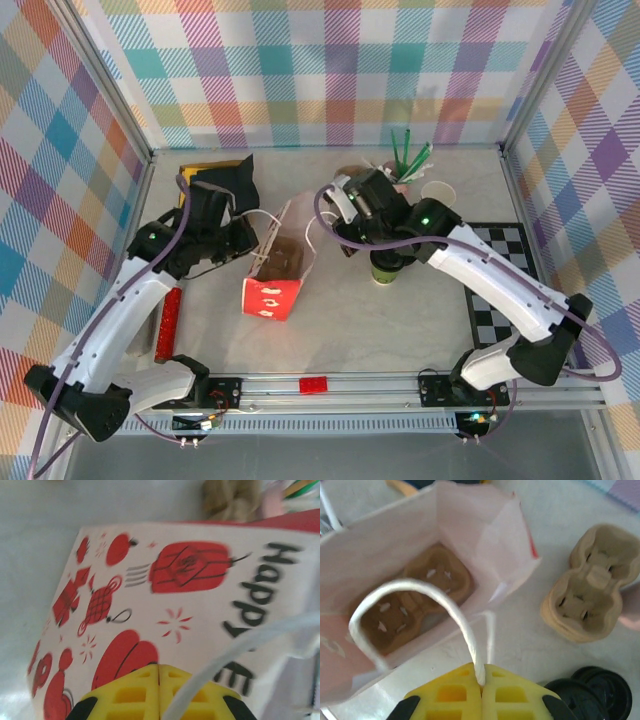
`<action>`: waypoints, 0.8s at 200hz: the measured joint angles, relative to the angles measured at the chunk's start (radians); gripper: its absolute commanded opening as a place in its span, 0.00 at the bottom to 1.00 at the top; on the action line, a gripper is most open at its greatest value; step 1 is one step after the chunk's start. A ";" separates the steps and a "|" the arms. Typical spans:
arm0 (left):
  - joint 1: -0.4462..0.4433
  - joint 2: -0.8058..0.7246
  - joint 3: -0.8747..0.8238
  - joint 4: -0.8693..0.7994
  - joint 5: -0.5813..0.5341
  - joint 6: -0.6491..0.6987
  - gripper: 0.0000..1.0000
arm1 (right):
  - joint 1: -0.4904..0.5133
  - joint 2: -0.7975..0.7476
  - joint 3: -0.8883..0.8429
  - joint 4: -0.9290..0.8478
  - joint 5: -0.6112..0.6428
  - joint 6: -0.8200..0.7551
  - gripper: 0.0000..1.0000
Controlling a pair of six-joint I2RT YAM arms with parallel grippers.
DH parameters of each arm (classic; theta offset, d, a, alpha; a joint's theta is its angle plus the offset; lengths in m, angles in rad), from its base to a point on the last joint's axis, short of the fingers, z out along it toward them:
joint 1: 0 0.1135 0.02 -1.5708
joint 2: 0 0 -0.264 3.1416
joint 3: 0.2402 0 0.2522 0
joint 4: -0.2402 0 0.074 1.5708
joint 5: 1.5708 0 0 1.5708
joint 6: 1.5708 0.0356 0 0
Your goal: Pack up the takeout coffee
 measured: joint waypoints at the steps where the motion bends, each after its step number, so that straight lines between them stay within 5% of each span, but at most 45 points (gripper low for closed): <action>1: 0.000 0.001 0.001 -0.001 0.000 0.000 0.00 | 0.000 0.002 0.001 0.000 -0.001 0.000 0.00; 37: -0.001 0.011 0.164 -0.003 -0.026 0.000 0.00 | 0.000 -0.007 0.069 0.011 -0.018 0.000 0.00; 80: -0.001 -0.051 0.019 0.013 -0.035 -0.012 0.00 | 0.000 -0.044 -0.002 0.035 -0.018 -0.001 0.00; 160: 0.000 0.041 0.156 0.027 -0.071 0.042 0.00 | -0.005 0.034 0.160 0.017 -0.007 -0.056 0.01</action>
